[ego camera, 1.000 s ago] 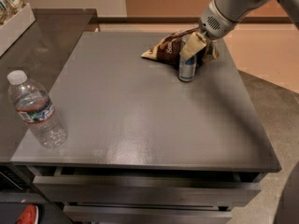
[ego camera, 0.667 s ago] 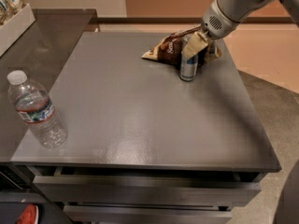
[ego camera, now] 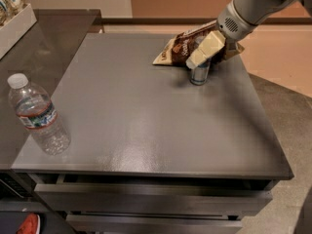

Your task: Move redbull can near brown chip bag

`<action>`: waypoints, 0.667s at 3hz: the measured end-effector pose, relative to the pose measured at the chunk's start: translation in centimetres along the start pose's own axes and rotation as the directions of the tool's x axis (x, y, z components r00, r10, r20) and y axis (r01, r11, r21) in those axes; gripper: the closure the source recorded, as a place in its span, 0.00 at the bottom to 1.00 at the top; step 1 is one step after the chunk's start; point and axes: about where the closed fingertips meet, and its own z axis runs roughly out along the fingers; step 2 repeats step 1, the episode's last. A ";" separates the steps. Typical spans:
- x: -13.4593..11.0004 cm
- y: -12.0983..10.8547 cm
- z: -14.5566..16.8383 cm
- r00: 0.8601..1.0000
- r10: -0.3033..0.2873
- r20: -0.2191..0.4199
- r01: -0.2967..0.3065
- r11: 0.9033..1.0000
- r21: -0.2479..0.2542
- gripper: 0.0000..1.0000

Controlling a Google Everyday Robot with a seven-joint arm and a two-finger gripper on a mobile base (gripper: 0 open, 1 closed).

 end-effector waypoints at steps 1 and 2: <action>0.0 0.0 0.0 1.000 0.000 0.000 0.000 1.000 0.000 0.00; 0.0 0.0 0.0 1.000 0.000 0.000 0.000 1.000 0.000 0.00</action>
Offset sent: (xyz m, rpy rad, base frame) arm 0.0000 0.0000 0.0000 0.0000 0.0000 0.0000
